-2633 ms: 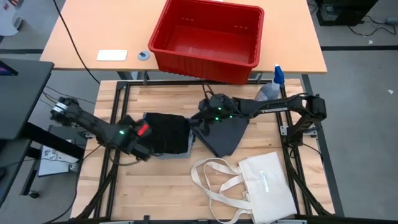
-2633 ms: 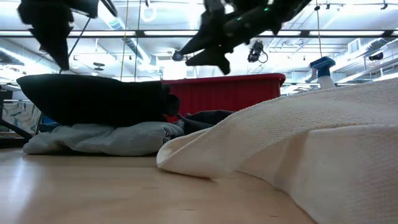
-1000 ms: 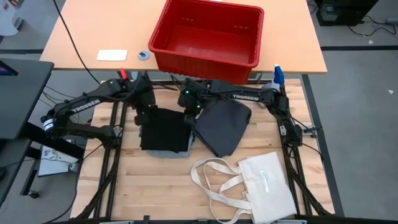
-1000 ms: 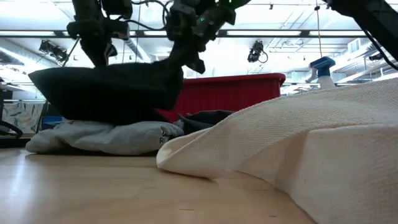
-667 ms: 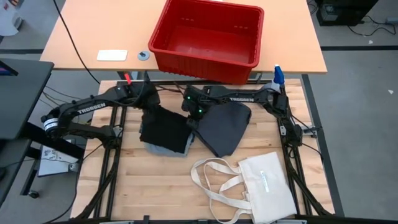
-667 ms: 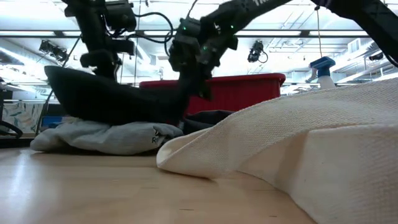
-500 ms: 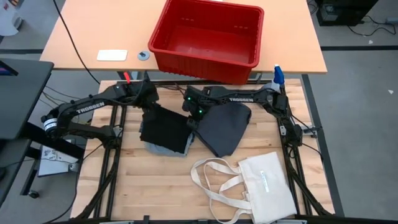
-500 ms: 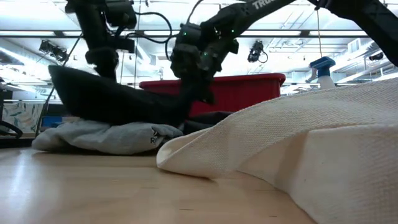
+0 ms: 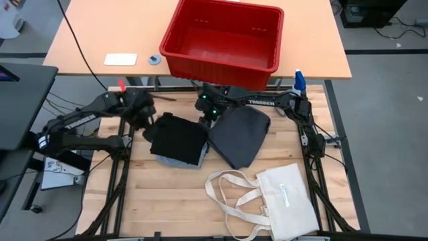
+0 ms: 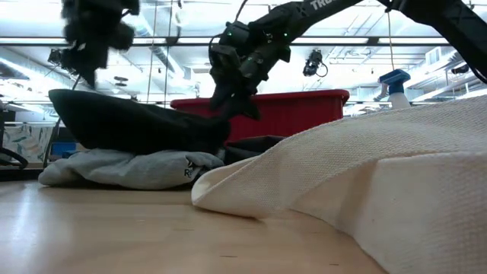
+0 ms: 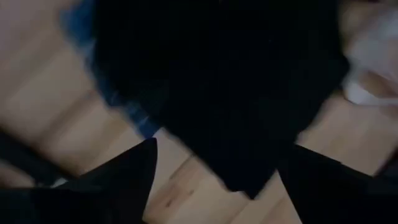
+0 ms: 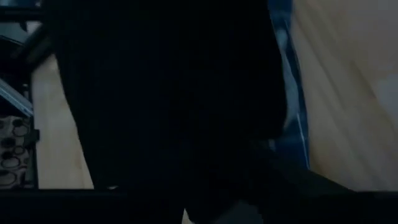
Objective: Fold laundry
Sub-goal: Fold the black shirt, then stack the black shirt on top of the dark blue shirt
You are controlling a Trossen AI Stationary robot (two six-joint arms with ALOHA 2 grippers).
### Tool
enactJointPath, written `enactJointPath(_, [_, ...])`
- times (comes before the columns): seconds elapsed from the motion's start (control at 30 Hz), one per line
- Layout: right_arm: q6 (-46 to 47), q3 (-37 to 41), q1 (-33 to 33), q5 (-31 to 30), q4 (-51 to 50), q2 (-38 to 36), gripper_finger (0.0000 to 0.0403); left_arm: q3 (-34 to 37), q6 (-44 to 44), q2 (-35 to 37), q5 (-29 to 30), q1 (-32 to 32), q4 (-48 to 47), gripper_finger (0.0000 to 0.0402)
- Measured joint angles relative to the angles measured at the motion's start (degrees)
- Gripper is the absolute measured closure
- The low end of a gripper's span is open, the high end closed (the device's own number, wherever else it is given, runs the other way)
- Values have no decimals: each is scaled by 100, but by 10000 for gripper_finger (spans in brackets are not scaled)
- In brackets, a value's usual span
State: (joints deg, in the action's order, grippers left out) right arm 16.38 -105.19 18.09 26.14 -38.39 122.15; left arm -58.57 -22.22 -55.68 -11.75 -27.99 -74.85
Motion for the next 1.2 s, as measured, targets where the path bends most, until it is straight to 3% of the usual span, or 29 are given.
enactJointPath(0.2, [-27, -2, -200, 61, 388, 0, 236, 1481, -1211, 593, -167, -275, 722, 56])
enactJointPath(0.4, [-50, -2, -299, -17, 535, 0, 236, 2366, -2013, 791, -355, -279, 2262, 40])
enactJointPath(0.63, [-153, -2, -313, -248, 614, 0, 237, 3343, -2846, 774, -1524, -282, 4509, 36])
enactJointPath(0.9, [-256, -2, -306, -10, 522, 0, 237, 3418, -3453, 925, -2503, -267, 6203, 36])
enactJointPath(1.07, [-357, -2, -317, 185, 413, 0, 237, 3417, -3894, 1086, -2282, -82, 6599, 39])
enactJointPath(1.2, [-328, -69, -350, 181, 378, -8, 238, 3417, -4029, 1052, -1641, 273, 6445, 40])
